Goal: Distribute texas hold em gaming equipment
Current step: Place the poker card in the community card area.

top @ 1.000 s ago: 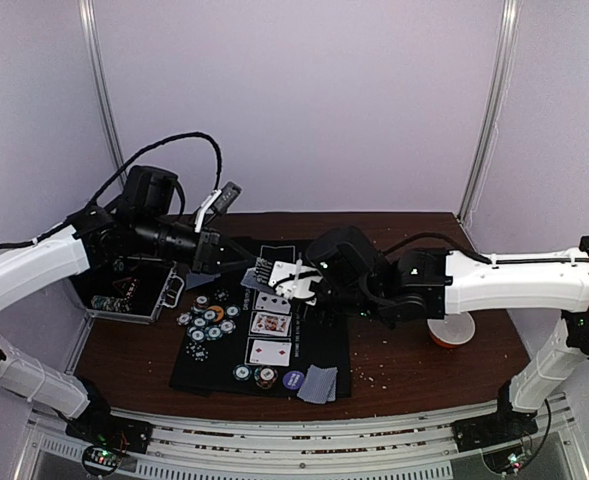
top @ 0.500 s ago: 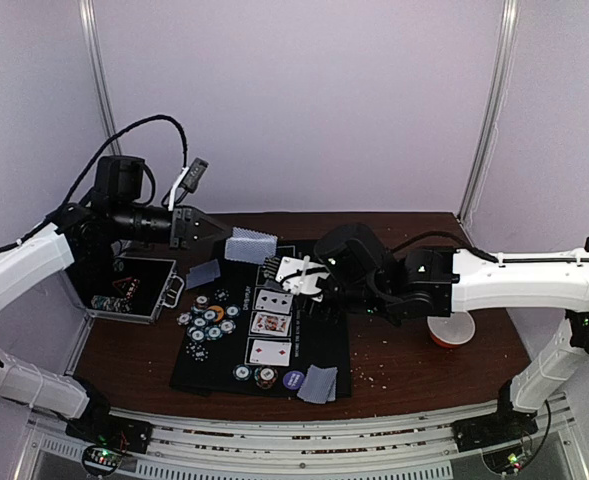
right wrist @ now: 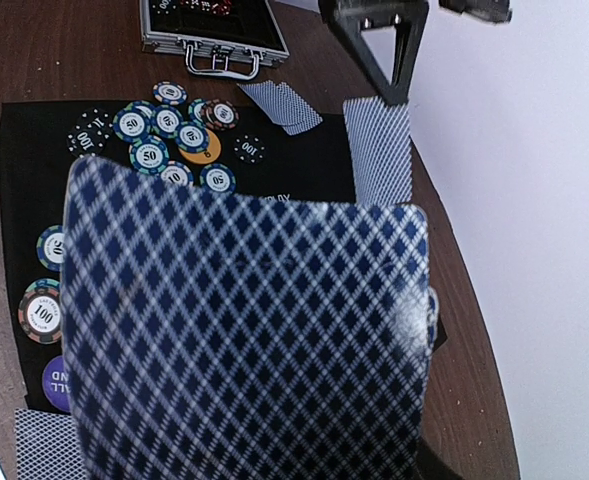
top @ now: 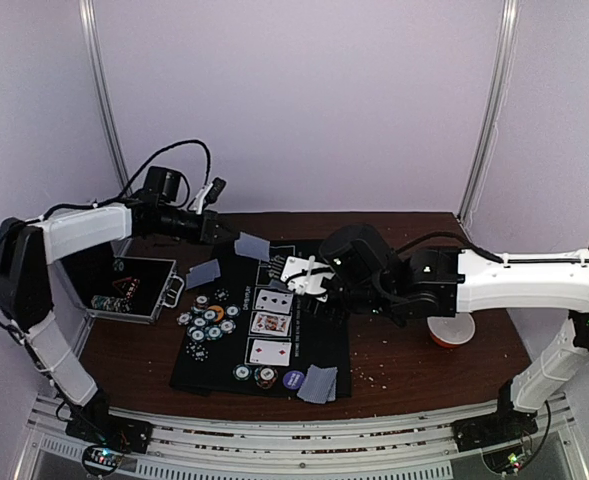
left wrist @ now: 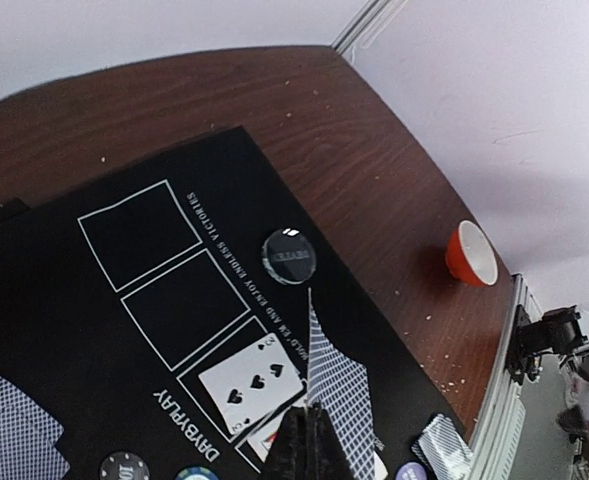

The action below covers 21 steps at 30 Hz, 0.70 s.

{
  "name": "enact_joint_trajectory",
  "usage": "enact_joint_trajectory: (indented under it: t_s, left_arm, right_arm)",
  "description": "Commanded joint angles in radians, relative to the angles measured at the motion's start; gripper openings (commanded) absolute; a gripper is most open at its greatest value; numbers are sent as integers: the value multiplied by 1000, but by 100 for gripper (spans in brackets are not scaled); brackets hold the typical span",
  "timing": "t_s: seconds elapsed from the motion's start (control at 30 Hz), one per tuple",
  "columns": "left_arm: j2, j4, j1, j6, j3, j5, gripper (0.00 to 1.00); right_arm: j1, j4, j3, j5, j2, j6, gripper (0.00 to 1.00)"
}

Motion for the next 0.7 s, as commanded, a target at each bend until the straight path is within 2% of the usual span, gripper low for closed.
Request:
enact_joint_trajectory:
  t_s: [0.0,0.17,0.33,0.67]
  left_arm:
    - [199,124,0,-2,105,4,0]
    - [392,176,-16,-64,215,6,0]
    - [572,153,-27,-76,327,-2,0]
    - [695,116,-55,-37,422,-62,0]
  right_arm:
    - [-6,-10,-8,10,-34,10,45]
    - [-15,2,-11,3,-28,1,45]
    - [-26,4,0,-15,-14,-5,45]
    - [-39,-5,0,-26,-10,-10,45]
